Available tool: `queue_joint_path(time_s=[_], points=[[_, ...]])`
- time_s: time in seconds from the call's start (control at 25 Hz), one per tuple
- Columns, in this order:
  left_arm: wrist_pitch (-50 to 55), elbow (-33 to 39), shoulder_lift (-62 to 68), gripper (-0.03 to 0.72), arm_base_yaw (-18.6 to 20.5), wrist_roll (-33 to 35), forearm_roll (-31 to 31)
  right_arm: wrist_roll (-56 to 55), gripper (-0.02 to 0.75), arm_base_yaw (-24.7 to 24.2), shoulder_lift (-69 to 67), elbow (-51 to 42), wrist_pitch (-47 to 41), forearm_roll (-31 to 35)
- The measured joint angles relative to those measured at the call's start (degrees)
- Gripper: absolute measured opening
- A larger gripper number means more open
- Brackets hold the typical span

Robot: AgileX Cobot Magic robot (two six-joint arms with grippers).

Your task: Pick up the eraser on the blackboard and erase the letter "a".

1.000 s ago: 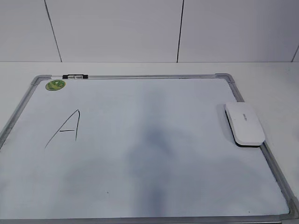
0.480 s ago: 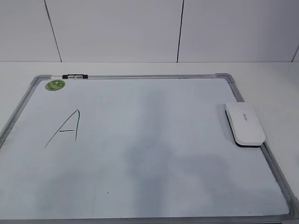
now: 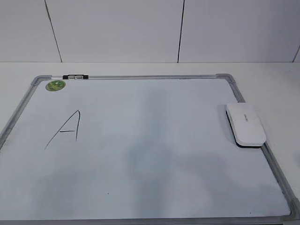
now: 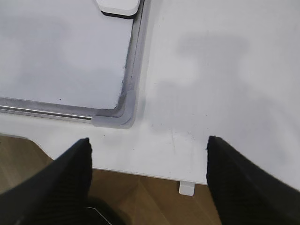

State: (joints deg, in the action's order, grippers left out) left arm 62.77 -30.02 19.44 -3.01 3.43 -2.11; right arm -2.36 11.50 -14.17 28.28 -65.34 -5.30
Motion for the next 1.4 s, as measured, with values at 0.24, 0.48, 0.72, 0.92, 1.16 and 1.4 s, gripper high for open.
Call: queue_joint_path(time_s=[0.24, 0.48, 0.72, 0.92, 1.16, 1.4], points=[[0.0, 0.0, 0.0, 0.431, 0.0, 0.0, 0.0, 0.1, 0.589, 0.0, 0.0, 0.0, 0.0, 0.0], [0.0, 0.0, 0.0, 0.431, 0.0, 0.0, 0.0, 0.1, 0.589, 0.0, 0.0, 0.0, 0.1, 0.0], [0.0, 0.0, 0.0, 0.416, 0.0, 0.0, 0.0, 0.2, 0.589, 0.0, 0.1, 0.0, 0.1, 0.0], [-0.1, 0.0, -2.0, 0.412, 0.0, 0.0, 0.0, 0.2, 0.589, -4.2, 1.3, 0.0, 0.1, 0.0], [-0.1, 0.0, -9.8, 0.412, 3.0, 0.0, 0.0, 0.2, 0.589, -12.0, 6.1, 0.0, 0.1, 0.0], [0.0, 0.0, -16.9, 0.412, 4.8, 0.0, 0.0, 0.2, 0.589, -12.5, 13.0, 0.0, 0.1, 0.0]])
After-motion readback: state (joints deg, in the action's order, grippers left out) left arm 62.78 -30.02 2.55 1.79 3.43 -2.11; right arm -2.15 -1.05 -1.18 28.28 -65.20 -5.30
